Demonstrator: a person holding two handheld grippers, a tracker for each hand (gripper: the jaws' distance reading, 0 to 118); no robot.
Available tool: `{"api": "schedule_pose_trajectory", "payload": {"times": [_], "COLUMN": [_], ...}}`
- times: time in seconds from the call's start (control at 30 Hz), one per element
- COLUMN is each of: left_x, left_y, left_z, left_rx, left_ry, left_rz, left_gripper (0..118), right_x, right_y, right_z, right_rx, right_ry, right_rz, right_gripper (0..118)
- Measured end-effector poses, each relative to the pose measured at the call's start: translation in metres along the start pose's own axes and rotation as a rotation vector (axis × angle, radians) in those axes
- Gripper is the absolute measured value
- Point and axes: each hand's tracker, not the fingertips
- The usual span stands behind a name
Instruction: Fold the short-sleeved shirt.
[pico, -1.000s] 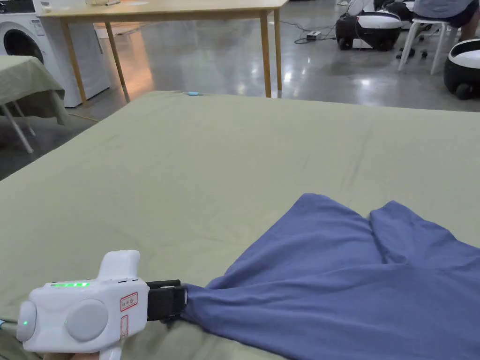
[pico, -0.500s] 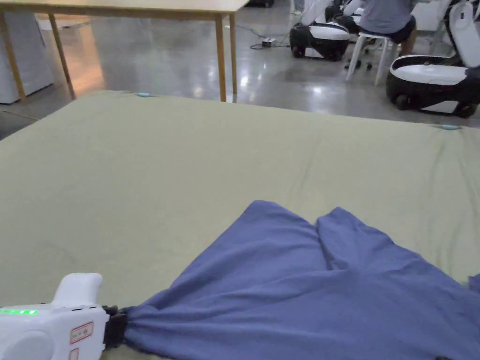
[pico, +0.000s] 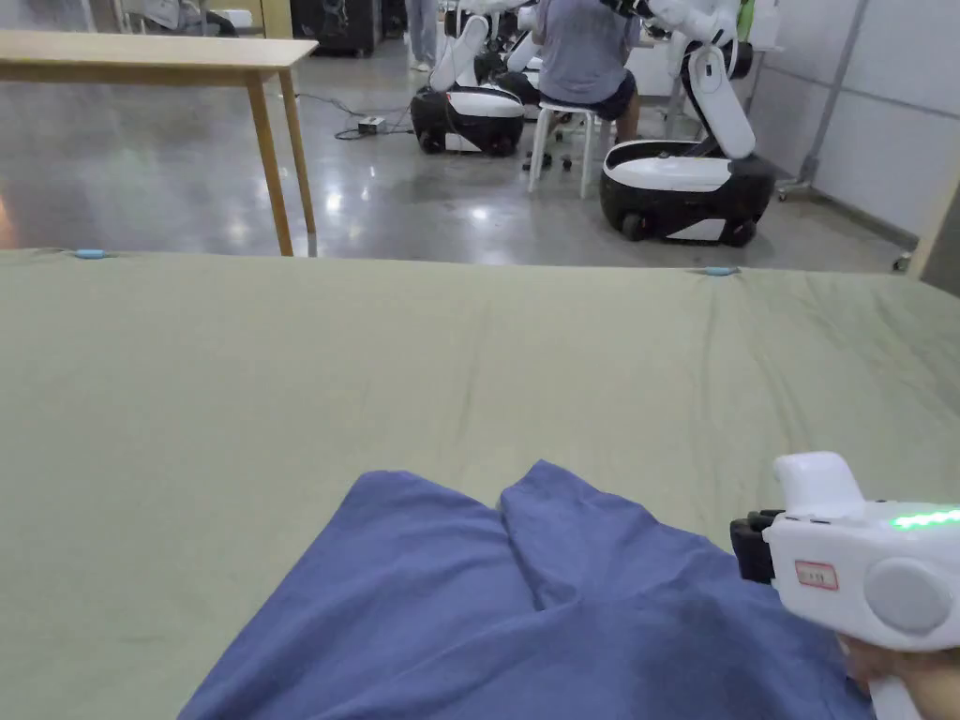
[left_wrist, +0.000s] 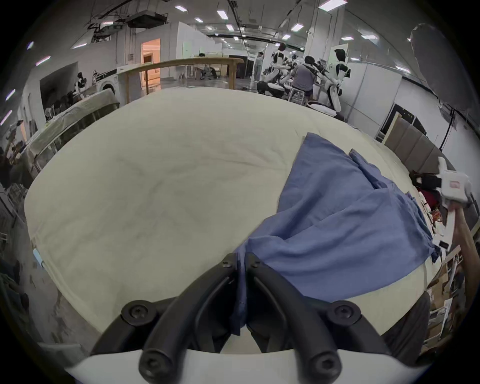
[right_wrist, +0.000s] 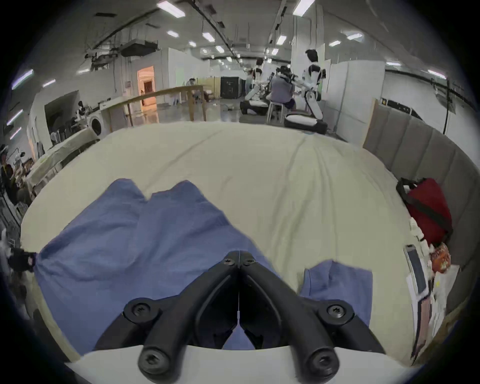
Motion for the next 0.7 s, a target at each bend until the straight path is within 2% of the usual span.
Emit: {"api": "schedule_pose_trajectory", "payload": {"times": [0.03, 0.07, 0.1, 0.13, 0.17, 0.2, 0.3, 0.37, 0.43, 0.47, 0.53, 0.57, 0.6, 0.63, 0.7], "left_x": [-0.001, -0.002, -0.003, -0.003, -0.004, -0.004, -0.003, 0.002, 0.005, 0.005, 0.003, 0.003, 0.003, 0.001, 0.001], "left_y": [0.0, -0.001, 0.0, 0.0, 0.0, 0.0, 0.002, 0.005, 0.005, 0.005, 0.005, 0.005, 0.005, 0.006, 0.007], "left_z": [-0.002, -0.002, -0.003, -0.003, -0.003, -0.002, -0.003, -0.004, -0.004, -0.004, -0.005, -0.005, -0.004, -0.004, -0.001], "left_rx": [-0.003, -0.004, -0.007, -0.01, -0.01, -0.01, -0.014, -0.021, -0.024, -0.027, -0.028, -0.029, -0.03, -0.03, -0.03], "left_ry": [-0.001, -0.002, -0.002, -0.005, -0.01, -0.011, -0.01, -0.01, -0.006, -0.007, -0.006, -0.007, -0.009, -0.008, -0.011], "left_rz": [0.008, 0.015, 0.021, 0.027, 0.037, 0.043, 0.045, 0.034, 0.026, 0.025, 0.021, 0.02, 0.019, 0.019, 0.022], "left_gripper": [3, 3, 3, 3, 3, 3, 3, 3, 3, 3, 3, 3, 3, 3, 3], "right_x": [0.003, 0.006, 0.01, 0.013, 0.012, 0.012, 0.009, 0.009, 0.013, 0.012, 0.01, 0.007, 0.006, 0.005, 0.005], "right_y": [0.007, 0.014, 0.021, 0.024, 0.024, 0.027, 0.021, 0.016, 0.012, 0.014, 0.017, 0.02, 0.023, 0.026, 0.03], "right_z": [-0.01, -0.021, -0.032, -0.044, -0.054, -0.056, -0.08, -0.09, -0.099, -0.097, -0.091, -0.083, -0.077, -0.07, -0.048], "right_rx": [-0.011, -0.037, -0.081, -0.15, -0.197, -0.17, -0.272, -0.304, -0.319, -0.315, -0.302, -0.29, -0.277, -0.258, -0.198], "right_ry": [-0.014, 0.001, 0.043, 0.071, 0.073, 0.08, 0.045, 0.022, 0.036, 0.039, 0.057, 0.052, 0.053, 0.104, 0.062], "right_rz": [0.006, 0.017, 0.009, -0.002, -0.013, 0.003, 0.045, 0.086, 0.074, 0.058, 0.06, 0.07, 0.094, 0.096, 0.103], "right_gripper": [5, 36, 81, 116, 115, 110, 108, 93, 89, 81, 51, 19, 4, 4, 4]}}
